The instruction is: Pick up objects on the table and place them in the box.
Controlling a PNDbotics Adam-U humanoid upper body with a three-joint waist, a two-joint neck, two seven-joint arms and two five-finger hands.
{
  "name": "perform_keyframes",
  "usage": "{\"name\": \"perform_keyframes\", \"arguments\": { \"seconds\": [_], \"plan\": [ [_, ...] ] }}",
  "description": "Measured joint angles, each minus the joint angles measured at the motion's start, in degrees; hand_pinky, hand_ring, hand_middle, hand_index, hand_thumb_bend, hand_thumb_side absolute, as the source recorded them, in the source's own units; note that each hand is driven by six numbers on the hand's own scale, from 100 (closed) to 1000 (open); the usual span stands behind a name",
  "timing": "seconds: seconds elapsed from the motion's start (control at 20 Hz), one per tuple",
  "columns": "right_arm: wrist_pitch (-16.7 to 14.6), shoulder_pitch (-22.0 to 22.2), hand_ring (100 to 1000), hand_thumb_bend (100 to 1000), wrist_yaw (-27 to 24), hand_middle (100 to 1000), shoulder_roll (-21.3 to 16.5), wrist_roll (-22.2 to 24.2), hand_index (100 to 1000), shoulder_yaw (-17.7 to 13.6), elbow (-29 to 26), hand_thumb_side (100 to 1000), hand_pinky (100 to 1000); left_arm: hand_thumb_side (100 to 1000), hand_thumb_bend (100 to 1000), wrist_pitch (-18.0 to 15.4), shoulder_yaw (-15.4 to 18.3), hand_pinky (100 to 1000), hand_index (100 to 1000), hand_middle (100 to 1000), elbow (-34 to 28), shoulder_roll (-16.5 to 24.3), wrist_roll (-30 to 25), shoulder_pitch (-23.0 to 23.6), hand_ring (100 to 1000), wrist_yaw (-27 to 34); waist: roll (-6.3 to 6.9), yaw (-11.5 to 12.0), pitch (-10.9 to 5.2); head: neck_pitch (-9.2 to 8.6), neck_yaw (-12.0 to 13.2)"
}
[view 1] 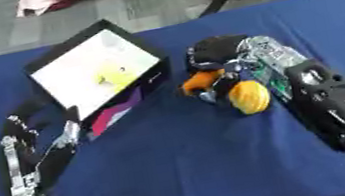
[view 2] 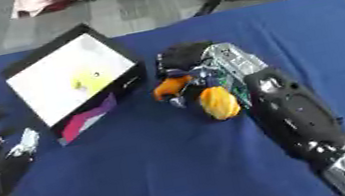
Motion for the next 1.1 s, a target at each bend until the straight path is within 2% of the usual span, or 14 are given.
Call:
{"name": "perform_keyframes", "arguments": {
  "seconds": [0.3,0.45,0.6,0.65,0.75,0.8,0.85,0.9,0.95,1.0,1.1],
  "plan": [
    [4.75,-5.45,532,100,-3.71,214,0.62,-5.60,284,-1.11,0.19,147,748,152,469,-0.05,-0.05,732,750,639,0.00,-0.10,-0.09,-0.10,867,0.02,0.03,1.54,0.00,0.00,-0.81],
    [6.38,-8.28,528,100,-3.46,219,2.72,-8.54,292,-1.77,3.77,149,747,152,469,-0.04,-0.32,732,751,639,-0.03,-0.57,-0.48,-1.06,867,0.10,0.10,3.39,0.01,0.00,-1.88],
    [7.55,-10.18,538,100,-1.51,264,5.19,-11.48,347,-2.60,8.35,124,753,153,468,-0.11,-1.07,732,751,640,-0.21,-1.32,-1.16,-2.23,866,0.23,0.53,5.66,0.08,0.00,-3.48],
    [7.81,-10.67,547,100,-0.68,291,5.99,-12.45,376,-3.03,9.91,119,759,153,469,-0.14,-1.29,732,751,640,-0.34,-1.61,-1.39,-2.57,866,0.31,0.57,6.34,0.10,0.00,-4.09],
    [8.34,-11.53,589,100,1.02,412,7.53,-14.41,493,-4.10,12.81,100,777,154,470,-0.21,-1.66,732,751,640,-0.42,-2.05,-1.83,-3.18,865,0.42,0.57,7.49,0.49,0.00,-5.25],
    [8.62,-11.81,685,100,1.81,577,8.28,-15.38,673,-4.68,14.13,106,816,155,474,-0.25,-1.85,732,751,640,-0.44,-2.17,-2.01,-3.42,865,0.49,0.57,7.88,0.85,0.00,-5.74],
    [8.99,-11.91,749,100,2.47,679,8.93,-16.36,772,-5.19,15.48,119,847,155,475,-0.26,-1.90,732,751,640,-0.45,-2.31,-2.12,-3.63,865,0.53,0.57,8.13,1.03,0.00,-6.15],
    [9.40,-11.94,828,100,3.08,810,9.49,-17.30,884,-5.55,16.80,140,894,155,476,-0.27,-2.04,732,751,639,-0.49,-2.51,-2.25,-3.79,865,0.55,0.57,8.36,1.05,0.00,-6.49],
    [9.76,-11.96,877,100,3.71,887,9.97,-18.22,940,-5.76,18.14,323,929,155,477,-0.29,-2.18,732,751,639,-0.53,-2.63,-2.33,-3.96,865,0.57,0.57,8.52,1.08,0.00,-6.73],
    [10.08,-11.99,909,100,4.36,932,10.33,-19.15,967,-5.84,19.46,452,953,155,477,-0.33,-2.19,732,751,639,-0.55,-2.63,-2.40,-4.05,865,0.58,0.57,8.59,1.17,0.00,-6.95],
    [10.48,-12.12,950,100,5.51,977,10.79,-20.97,1000,-5.86,21.46,617,986,155,478,-0.39,-2.21,731,751,639,-0.56,-2.63,-2.47,-4.08,865,0.60,0.57,8.62,1.27,0.00,-7.07]
  ]
}}
